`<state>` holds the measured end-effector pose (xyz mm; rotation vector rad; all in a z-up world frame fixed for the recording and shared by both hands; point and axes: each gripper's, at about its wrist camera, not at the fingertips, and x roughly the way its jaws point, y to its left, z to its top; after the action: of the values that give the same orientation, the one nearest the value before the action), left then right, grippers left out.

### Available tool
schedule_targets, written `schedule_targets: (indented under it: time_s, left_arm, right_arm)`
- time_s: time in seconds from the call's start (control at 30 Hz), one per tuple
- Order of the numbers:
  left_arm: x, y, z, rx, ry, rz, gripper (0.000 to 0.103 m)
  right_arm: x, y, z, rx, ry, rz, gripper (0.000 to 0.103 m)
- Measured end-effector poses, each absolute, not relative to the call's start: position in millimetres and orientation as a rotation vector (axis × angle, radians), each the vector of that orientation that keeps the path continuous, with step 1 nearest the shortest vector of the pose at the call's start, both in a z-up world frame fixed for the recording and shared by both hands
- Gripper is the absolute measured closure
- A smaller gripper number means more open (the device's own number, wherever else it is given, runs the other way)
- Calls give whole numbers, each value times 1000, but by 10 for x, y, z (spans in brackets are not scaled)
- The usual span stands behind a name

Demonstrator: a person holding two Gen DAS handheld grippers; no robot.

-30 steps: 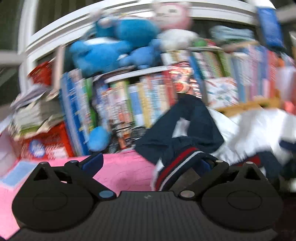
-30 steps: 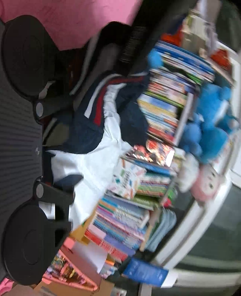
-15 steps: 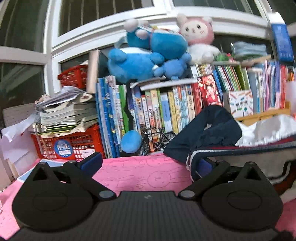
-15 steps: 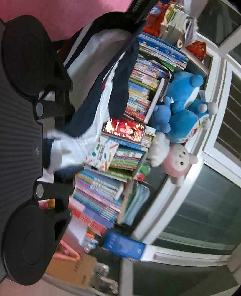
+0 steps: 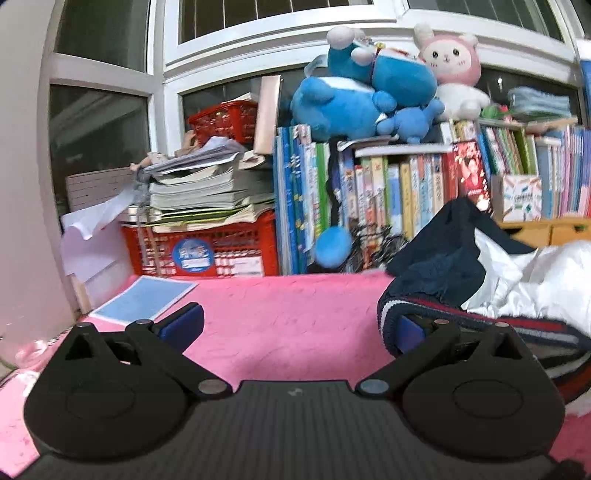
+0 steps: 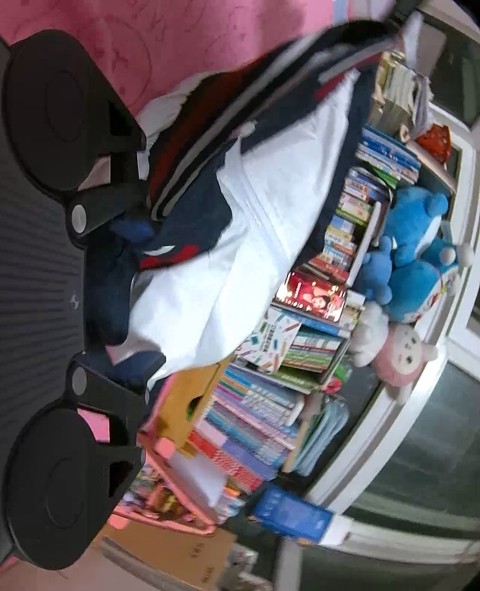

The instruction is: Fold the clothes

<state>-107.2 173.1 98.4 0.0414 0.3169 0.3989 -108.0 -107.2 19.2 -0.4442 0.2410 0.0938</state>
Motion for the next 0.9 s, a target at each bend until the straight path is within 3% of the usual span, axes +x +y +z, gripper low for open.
schedule_targets:
  time_s: [0.17,0.2,0.27,0.47,0.67,0.9]
  left_arm:
    - [-1314,1788,797,19,379,348,0]
    - [-1363,1800,759,15,392,338,0]
    - [-1431,1786,671,17,421,315,0]
    - [-1440,1648,521,37,461,314,0]
    - [-1419,1762,586,-33,466,287,0]
    - [-1357,1512,609,46,467,227,0]
  right_arm:
    - [-1446,-1457,457,-295,183,69,45]
    - [-1541,-1548,517,-274,174,57,42]
    - [-1658,-1708,586,-253,185,42,25]
    - [-1697,-1852,388,-283,297,51,24]
    - [-1806,-1755,412,-233,234,19,22]
    - [-1769,-2041,792,41,135,-26,19]
